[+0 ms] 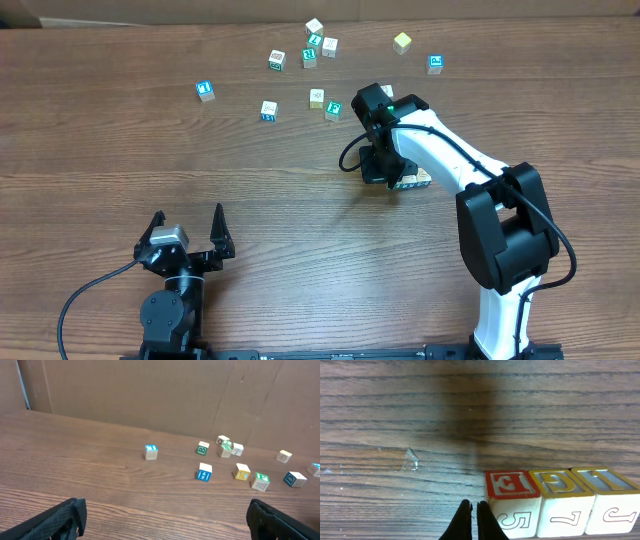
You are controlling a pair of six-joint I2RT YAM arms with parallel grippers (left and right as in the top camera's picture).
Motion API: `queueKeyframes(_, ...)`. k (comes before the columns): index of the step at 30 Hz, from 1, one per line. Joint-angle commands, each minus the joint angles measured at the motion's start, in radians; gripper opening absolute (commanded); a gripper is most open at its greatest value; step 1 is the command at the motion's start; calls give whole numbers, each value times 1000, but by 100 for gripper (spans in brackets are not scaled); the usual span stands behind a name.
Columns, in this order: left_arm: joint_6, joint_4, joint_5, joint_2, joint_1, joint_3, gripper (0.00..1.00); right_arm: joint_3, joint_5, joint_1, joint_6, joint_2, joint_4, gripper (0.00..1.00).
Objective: Form a horizontal line
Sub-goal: 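Press the three blocks together into a straight row with the right gripper, then raise the right gripper and swing it back over the block cluster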
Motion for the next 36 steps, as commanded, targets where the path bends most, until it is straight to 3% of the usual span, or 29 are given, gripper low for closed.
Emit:
queueKeyframes(1,22,0,-2,-10,5,-4,99,-7,21,-1,12,11,-2,4)
queueKeyframes(29,22,0,-2,-10,5,-4,100,-7,-27,-1,11,11,30,4)
queueKeyframes(33,22,0,-2,-10,5,-4,99,64,-30,-1,11,11,25,4)
queueKeyframes(36,22,0,-2,-10,5,-4,99,237,-37,-1,-23,11,-58,4)
